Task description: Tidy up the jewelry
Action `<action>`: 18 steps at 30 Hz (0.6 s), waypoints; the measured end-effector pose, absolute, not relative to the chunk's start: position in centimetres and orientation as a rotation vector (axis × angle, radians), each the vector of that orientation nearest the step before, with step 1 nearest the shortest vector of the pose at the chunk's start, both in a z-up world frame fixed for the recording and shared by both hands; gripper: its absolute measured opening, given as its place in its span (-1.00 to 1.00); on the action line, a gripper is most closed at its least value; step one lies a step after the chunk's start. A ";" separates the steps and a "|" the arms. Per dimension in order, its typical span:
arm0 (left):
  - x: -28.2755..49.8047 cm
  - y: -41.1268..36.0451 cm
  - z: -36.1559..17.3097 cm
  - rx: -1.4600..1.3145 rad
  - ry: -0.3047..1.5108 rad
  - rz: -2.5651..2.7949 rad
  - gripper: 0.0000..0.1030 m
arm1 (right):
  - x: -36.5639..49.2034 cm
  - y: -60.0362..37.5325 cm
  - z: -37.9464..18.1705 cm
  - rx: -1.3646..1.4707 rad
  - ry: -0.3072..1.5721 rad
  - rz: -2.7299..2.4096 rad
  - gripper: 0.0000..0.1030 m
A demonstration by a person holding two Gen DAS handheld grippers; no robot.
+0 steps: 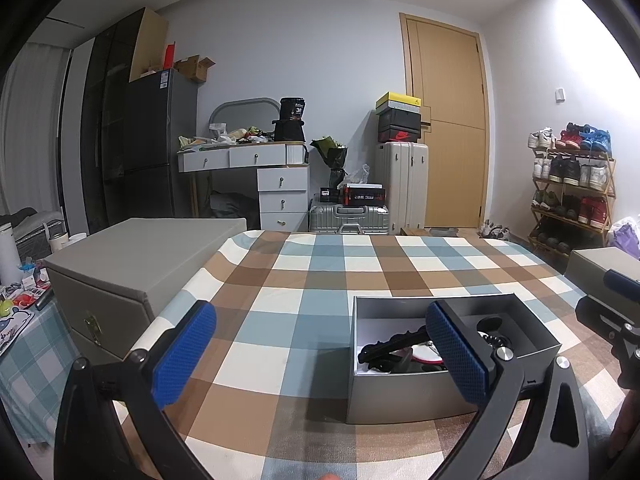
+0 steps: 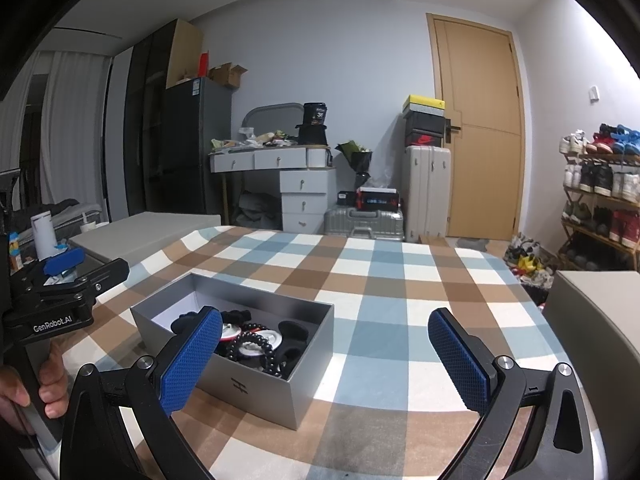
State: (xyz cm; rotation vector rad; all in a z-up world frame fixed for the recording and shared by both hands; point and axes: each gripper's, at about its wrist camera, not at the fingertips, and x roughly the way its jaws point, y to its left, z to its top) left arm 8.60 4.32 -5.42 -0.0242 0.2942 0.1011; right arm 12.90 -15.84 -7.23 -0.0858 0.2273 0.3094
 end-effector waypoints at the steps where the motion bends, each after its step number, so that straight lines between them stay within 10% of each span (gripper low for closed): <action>1: 8.6 4.4 -5.4 -0.024 0.294 0.101 0.98 | 12.9 -15.9 -7.2 -0.085 0.224 0.307 1.00; 18: 8.6 4.3 -5.4 -0.024 0.294 0.101 0.98 | 12.6 -15.8 -7.2 -0.087 0.219 0.313 1.00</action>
